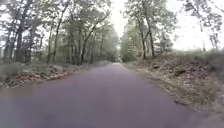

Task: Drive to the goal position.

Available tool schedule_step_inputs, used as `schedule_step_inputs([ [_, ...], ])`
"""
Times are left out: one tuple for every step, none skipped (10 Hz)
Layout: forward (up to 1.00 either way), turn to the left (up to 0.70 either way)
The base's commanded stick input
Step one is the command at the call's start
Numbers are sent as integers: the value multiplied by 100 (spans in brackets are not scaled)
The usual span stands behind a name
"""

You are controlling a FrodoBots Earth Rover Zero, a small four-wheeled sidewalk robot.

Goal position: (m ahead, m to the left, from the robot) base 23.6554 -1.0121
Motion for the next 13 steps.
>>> schedule_step_inputs([
  [70,-9],
  [70,-14],
  [70,-4],
  [70,0],
  [70,0],
  [70,-3],
  [70,-14],
  [70,-12],
  [70,-4],
  [70,0],
  [70,0],
  [70,0],
  [70,0],
])
